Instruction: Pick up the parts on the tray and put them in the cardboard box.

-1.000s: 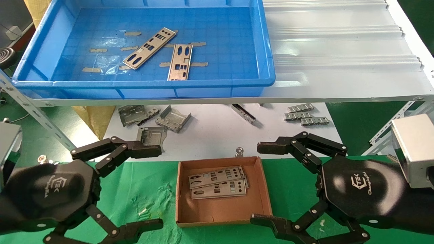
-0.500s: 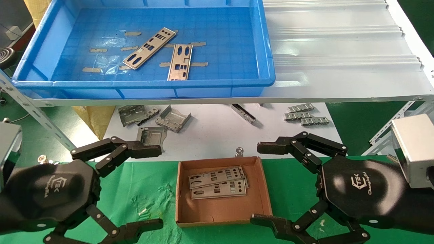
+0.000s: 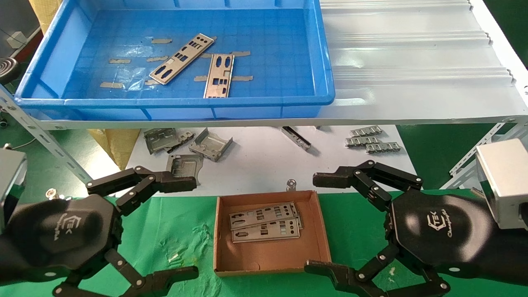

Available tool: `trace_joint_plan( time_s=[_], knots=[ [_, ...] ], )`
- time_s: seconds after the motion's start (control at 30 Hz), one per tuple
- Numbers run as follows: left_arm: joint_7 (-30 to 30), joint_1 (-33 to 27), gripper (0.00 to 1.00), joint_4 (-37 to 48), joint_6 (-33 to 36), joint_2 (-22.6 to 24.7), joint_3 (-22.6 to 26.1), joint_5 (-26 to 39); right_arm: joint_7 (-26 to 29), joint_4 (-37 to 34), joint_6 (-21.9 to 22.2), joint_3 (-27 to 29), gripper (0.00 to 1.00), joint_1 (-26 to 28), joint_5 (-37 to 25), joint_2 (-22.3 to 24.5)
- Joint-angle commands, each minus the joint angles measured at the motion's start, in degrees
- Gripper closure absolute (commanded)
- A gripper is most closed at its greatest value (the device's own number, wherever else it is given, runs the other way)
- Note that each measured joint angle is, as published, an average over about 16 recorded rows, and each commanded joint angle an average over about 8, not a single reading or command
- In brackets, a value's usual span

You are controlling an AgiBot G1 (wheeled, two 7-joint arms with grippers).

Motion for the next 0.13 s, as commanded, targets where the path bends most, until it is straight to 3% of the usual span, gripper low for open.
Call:
trace_joint_plan(
  time_s=[0.03, 0.13],
  knots=[
    [0.0, 0.0, 0.00, 0.0, 0.0, 0.0, 0.0, 0.0, 0.0, 0.0, 0.0, 0.0, 0.00, 0.0, 0.0, 0.0],
    [0.0, 0.0, 0.00, 0.0, 0.0, 0.0, 0.0, 0.0, 0.0, 0.0, 0.0, 0.0, 0.00, 0.0, 0.0, 0.0]
  ],
)
